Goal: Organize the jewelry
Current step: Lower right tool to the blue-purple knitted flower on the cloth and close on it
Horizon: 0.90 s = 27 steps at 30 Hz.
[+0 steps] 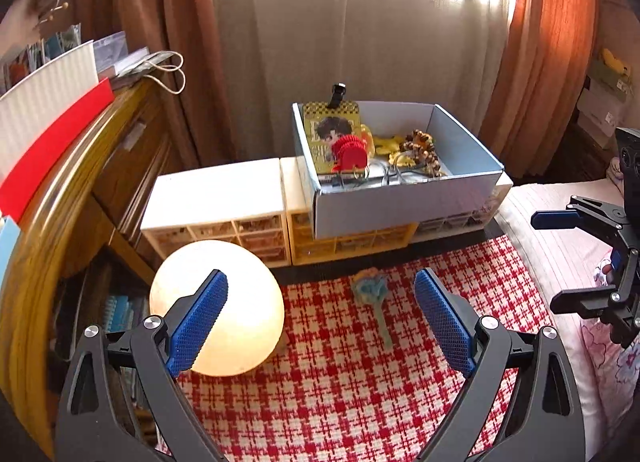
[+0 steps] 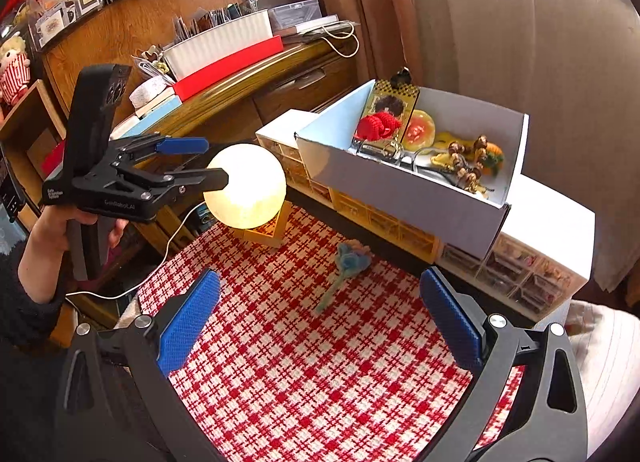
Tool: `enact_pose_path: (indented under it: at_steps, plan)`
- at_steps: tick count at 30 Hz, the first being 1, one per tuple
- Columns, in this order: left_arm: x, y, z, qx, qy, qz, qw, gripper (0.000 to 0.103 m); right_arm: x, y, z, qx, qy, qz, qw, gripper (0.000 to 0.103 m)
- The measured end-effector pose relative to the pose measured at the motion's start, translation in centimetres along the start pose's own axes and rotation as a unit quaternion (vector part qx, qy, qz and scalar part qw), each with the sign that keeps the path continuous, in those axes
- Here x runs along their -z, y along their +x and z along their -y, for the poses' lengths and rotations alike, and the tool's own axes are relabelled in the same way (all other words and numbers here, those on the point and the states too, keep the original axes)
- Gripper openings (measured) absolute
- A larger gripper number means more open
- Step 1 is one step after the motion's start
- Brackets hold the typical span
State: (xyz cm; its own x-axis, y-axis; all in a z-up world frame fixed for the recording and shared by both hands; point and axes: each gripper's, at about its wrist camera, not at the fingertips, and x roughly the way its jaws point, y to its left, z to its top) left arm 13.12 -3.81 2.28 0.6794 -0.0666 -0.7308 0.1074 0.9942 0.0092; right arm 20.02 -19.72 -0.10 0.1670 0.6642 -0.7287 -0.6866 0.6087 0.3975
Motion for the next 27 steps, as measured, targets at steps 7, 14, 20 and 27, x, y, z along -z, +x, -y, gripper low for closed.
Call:
enact_pose_path:
  at_steps: [7, 14, 20, 27]
  plan:
    - [5.0, 1.0, 0.0, 0.013, -0.016, -0.033, 0.9992, 0.094, 1.9, 3.8, 0.4, -0.004, 0.041, -0.023, 0.999, 0.096]
    - [9.1, 2.1, -0.2, 0.03, -0.042, -0.06, 0.9969, 0.094, 3.1, 7.3, 1.2, 0.019, 0.081, -0.032, 0.996, 0.096]
    - [11.2, 2.7, -1.8, 0.039, -0.088, -0.078, 0.9923, 0.094, 3.1, 11.0, 1.7, 0.058, 0.1, -0.04, 0.992, 0.096]
    - [12.4, 3.2, -2.4, 0.04, -0.091, -0.085, 0.9914, 0.094, 2.4, 15.2, 1.8, 0.084, 0.103, -0.044, 0.99, 0.096]
